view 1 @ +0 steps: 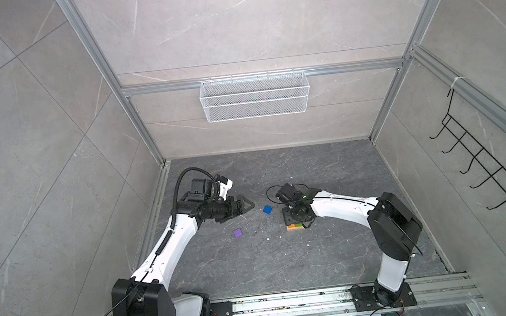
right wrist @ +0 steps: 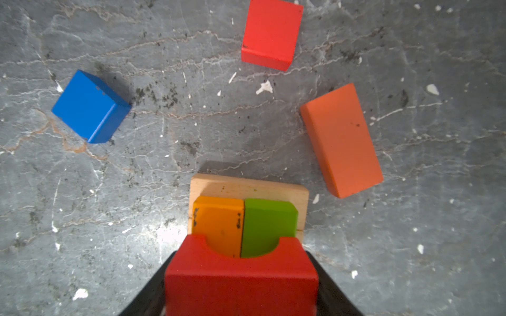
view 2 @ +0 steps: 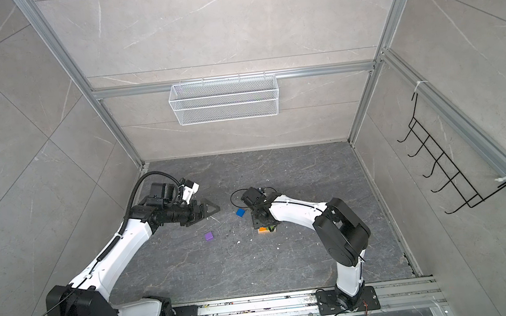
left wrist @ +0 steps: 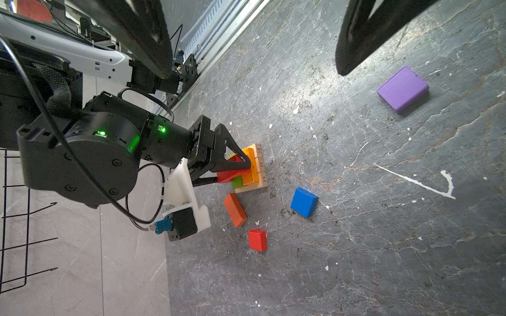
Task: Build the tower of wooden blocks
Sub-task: 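Lower the red arch onto the yellow and green blocks and open the right gripper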
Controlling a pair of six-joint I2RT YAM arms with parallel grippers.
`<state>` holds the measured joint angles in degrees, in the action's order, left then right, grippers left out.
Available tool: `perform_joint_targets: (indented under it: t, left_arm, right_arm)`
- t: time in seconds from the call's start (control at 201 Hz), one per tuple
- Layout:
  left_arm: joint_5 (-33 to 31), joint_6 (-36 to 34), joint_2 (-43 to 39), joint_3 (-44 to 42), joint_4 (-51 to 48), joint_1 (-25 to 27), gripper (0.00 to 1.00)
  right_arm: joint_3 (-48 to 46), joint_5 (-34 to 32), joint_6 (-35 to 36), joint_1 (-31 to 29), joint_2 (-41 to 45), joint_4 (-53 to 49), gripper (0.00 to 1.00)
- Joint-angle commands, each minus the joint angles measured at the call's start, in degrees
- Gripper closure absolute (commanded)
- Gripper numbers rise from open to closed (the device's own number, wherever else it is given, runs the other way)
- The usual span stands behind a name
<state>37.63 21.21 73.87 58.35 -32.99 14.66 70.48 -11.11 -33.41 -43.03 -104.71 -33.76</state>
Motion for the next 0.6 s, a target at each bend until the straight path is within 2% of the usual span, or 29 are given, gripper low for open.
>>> perform_joint_targets:
  t: [0.0, 0.169, 0.423, 0.593]
  left_arm:
    - [0.1, -0.7, -0.4, 0.6, -0.1, 0.1, 0.05]
    - [0.2, -0.6, -0.5, 0.5, -0.1, 0.2, 0.05]
    - [-0.1, -0.7, -0.5, 0.5, -0.1, 0.3, 0.05]
    - [-0.1, -0.6, -0.4, 0.6, -0.1, 0.2, 0.05]
  right_arm:
    - [0.6, -0.4, -0.9, 0.4, -1.2, -0.5, 0.57]
    - [0.9, -0.5, -0.9, 0.4, -1.2, -0.5, 0.51]
    - [1.2, -0.1, -0.8, 0.4, -1.3, -0.6, 0.37]
    - [1.2, -0.2, -0.7, 0.4, -0.9, -0.8, 0.35]
